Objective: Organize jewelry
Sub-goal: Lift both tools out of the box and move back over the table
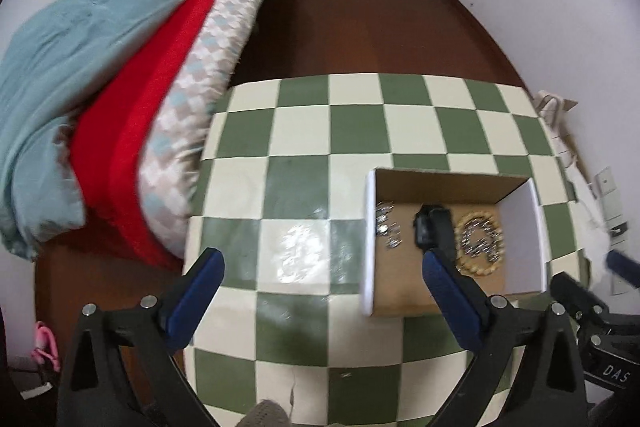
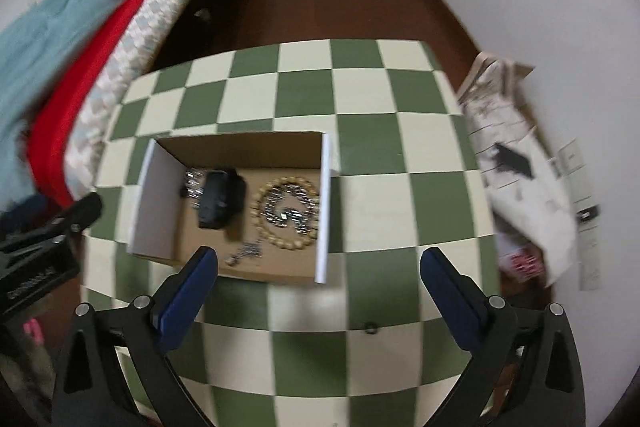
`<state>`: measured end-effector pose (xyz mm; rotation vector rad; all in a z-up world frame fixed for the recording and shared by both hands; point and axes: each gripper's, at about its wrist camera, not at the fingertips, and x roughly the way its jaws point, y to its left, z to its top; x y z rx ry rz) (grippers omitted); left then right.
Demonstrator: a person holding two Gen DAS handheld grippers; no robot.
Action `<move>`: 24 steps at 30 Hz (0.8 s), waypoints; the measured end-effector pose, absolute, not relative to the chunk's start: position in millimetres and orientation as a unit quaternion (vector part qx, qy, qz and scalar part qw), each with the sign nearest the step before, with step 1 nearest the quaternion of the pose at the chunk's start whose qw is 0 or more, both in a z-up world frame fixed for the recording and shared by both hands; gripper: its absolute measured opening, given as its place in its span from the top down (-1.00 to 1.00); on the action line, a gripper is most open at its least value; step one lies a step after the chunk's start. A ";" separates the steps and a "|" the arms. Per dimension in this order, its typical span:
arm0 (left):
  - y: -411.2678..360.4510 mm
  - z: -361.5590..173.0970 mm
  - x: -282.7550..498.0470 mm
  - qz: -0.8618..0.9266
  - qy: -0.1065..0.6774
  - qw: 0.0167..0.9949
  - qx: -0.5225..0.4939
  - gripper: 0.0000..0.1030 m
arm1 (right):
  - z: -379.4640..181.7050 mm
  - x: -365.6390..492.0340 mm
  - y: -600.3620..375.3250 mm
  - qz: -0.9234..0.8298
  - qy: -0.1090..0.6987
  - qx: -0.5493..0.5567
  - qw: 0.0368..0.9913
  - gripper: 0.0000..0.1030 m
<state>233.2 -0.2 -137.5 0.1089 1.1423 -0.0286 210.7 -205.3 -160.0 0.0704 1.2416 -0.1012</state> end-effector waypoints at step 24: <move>4.2 -50.1 128.8 0.001 0.433 0.900 0.056 -0.96 | -59.1 109.5 -184.7 -0.068 0.472 0.017 0.879 -0.99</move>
